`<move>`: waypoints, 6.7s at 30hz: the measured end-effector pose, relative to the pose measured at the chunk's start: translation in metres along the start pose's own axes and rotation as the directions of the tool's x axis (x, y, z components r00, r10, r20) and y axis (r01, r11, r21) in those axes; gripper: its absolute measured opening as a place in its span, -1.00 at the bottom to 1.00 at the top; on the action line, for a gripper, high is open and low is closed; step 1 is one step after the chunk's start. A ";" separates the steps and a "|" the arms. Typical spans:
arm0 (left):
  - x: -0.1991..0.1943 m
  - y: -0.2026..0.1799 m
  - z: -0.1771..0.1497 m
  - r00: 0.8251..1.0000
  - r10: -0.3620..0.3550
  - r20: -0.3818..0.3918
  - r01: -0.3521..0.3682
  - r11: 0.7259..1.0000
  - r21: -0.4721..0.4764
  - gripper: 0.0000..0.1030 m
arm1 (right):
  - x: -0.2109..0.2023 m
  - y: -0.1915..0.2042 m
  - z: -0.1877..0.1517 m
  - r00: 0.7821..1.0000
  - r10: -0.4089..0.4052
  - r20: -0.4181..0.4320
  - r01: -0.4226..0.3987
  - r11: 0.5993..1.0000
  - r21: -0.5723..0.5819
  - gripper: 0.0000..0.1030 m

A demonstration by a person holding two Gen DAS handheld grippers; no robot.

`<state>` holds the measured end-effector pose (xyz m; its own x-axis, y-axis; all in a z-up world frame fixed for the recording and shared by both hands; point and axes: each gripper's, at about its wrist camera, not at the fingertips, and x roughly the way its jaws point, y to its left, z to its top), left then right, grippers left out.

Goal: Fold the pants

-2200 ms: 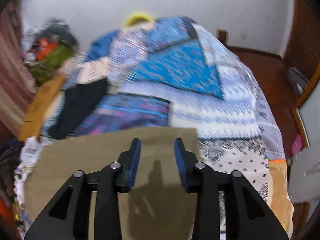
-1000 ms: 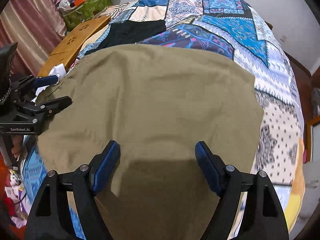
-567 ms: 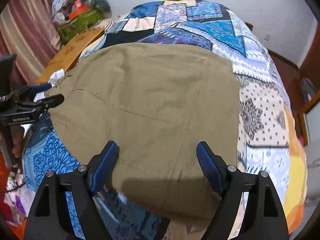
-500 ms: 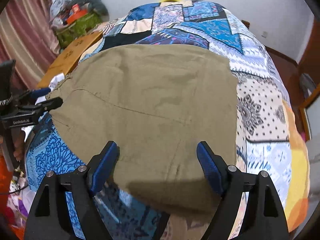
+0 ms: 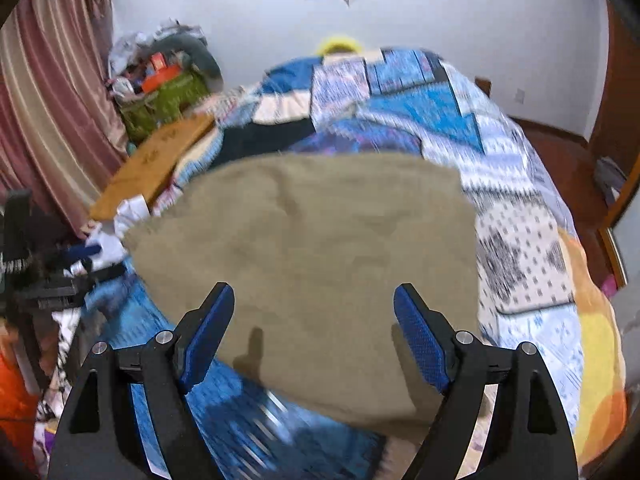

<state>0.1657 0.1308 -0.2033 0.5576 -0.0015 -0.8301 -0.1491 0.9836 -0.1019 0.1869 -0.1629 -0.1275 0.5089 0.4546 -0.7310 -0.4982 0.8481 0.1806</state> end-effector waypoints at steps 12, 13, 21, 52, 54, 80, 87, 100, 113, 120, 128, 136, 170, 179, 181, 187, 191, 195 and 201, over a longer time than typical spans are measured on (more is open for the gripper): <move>0.034 0.003 0.005 0.947 -0.308 -0.088 0.277 0.926 -0.258 0.88 | 0.045 0.014 -0.019 0.997 -0.008 -0.077 0.006 1.000 -0.026 0.55; 0.037 0.005 0.008 0.939 -0.334 -0.083 0.299 0.911 -0.284 0.89 | 0.045 0.014 -0.019 0.997 -0.005 -0.081 0.003 1.000 -0.027 0.55; 0.076 0.033 0.033 0.890 -0.455 -0.034 0.374 0.769 -0.519 0.97 | 0.047 0.012 -0.023 0.996 0.013 -0.085 -0.017 0.999 -0.046 0.57; -0.072 -0.090 0.065 0.907 0.097 0.409 -0.139 0.988 0.074 -0.45 | 0.013 -0.023 -0.041 0.998 -0.003 -0.059 0.008 0.996 0.085 0.54; -0.072 -0.103 0.072 0.925 0.014 0.380 -0.054 0.994 0.094 -0.46 | 0.013 -0.026 -0.040 0.998 0.009 -0.056 -0.003 0.995 0.099 0.54; -0.028 -0.149 0.104 0.944 -0.272 0.187 0.229 0.948 0.220 0.64 | 0.006 -0.052 -0.044 0.999 0.029 -0.043 -0.019 0.977 0.214 0.54; 0.046 -0.106 0.159 0.992 -0.113 0.055 0.099 0.974 0.204 0.72 | 0.002 -0.068 -0.047 0.999 0.028 -0.036 -0.018 0.964 0.264 0.54; 0.193 -0.097 0.173 0.978 0.116 -0.174 -0.071 0.967 0.245 1.00 | 0.004 -0.073 -0.044 0.999 0.030 -0.028 -0.022 0.966 0.259 0.57; 0.151 -0.054 0.135 0.979 0.178 -0.100 -0.154 0.965 0.211 1.00 | -0.029 -0.071 -0.035 0.999 0.005 0.049 -0.017 0.972 0.235 0.57; 0.117 -0.031 0.100 0.965 0.235 -0.118 -0.212 0.960 0.181 1.00 | -0.036 -0.031 -0.027 0.996 0.053 0.069 -0.063 0.988 0.139 0.57; 0.085 -0.007 0.061 0.968 0.015 -0.252 -0.008 1.000 0.028 1.00 | -0.021 -0.006 -0.039 0.994 0.113 -0.001 -0.113 0.993 0.041 0.58; 0.060 -0.037 0.036 0.970 -0.064 -0.236 0.077 0.996 0.046 1.00 | 0.009 -0.033 -0.047 0.996 0.006 -0.086 -0.008 1.000 -0.024 0.69; 0.012 0.004 -0.020 0.999 -0.007 -0.052 0.011 0.998 0.062 0.83 | -0.008 -0.055 -0.076 1.000 -0.003 -0.021 0.006 0.992 0.124 0.07; -0.005 -0.012 -0.006 0.988 0.150 0.024 -0.152 0.977 0.149 0.58 | -0.018 -0.056 -0.073 1.000 -0.012 -0.022 0.014 0.991 0.131 -0.03; -0.009 -0.012 0.004 0.975 0.215 0.054 -0.221 0.961 0.165 0.52 | -0.022 -0.059 -0.069 1.000 -0.020 -0.024 0.023 0.991 0.129 -0.05; -0.016 -0.016 0.048 0.999 -0.026 0.048 0.020 0.993 0.116 0.52 | -0.026 -0.067 -0.047 0.999 -0.049 0.024 0.046 0.991 0.128 -0.06; -0.001 -0.052 0.073 0.988 -0.154 0.011 0.151 0.978 0.146 0.53 | -0.016 -0.065 -0.028 0.999 -0.037 0.030 0.033 0.994 0.102 -0.06; 0.021 -0.089 0.084 0.983 -0.182 -0.021 0.182 0.959 0.219 0.43 | 0.003 -0.060 -0.017 1.000 -0.022 -0.001 0.022 0.998 0.059 -0.19; 0.055 -0.123 0.082 0.989 -0.137 -0.061 0.149 0.949 0.279 -0.07 | 0.026 -0.059 -0.011 0.999 -0.010 -0.036 0.011 1.000 0.027 -0.40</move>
<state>0.2816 0.0247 -0.1921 0.5216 -0.1474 -0.8404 0.1692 0.9833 -0.0674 0.2217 -0.2041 -0.1643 0.4884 0.4362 -0.7558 -0.4732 0.8601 0.1906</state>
